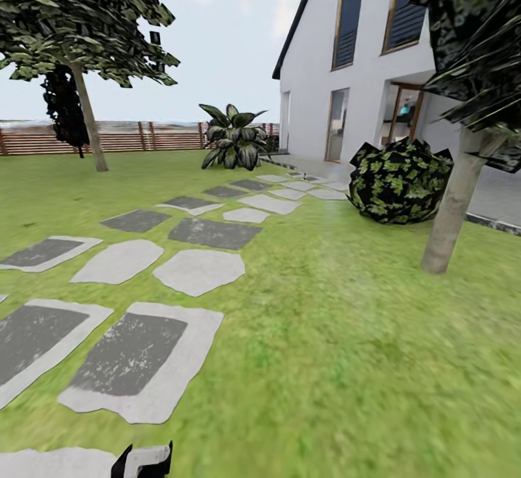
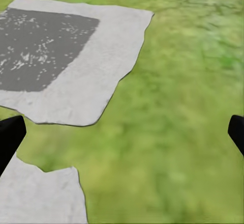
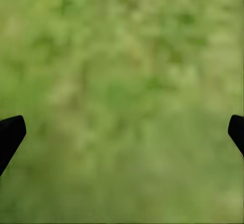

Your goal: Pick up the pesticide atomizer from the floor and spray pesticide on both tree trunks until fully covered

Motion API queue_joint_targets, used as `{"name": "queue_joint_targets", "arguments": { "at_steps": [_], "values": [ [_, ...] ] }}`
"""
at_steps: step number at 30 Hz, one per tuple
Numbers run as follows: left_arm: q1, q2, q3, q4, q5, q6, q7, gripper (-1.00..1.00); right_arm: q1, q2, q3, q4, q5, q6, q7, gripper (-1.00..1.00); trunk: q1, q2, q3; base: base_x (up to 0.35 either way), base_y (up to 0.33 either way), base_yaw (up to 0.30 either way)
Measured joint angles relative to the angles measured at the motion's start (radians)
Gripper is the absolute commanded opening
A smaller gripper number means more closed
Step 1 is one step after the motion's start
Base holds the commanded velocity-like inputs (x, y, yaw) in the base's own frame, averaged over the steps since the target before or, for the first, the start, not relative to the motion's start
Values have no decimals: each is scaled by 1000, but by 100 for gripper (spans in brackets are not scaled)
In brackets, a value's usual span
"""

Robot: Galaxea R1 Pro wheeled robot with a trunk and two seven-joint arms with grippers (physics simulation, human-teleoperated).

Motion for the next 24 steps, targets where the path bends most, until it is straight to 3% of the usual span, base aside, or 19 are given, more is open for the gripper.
{"name": "queue_joint_targets", "arguments": {
  "at_steps": [24],
  "values": [
    [1, 0, 0, 0, 0, 0, 0, 100, 0, 0, 0, 1, 1, 0, 0, 100, 0, 0, -12, 328, 0, 0]
  ]
}}
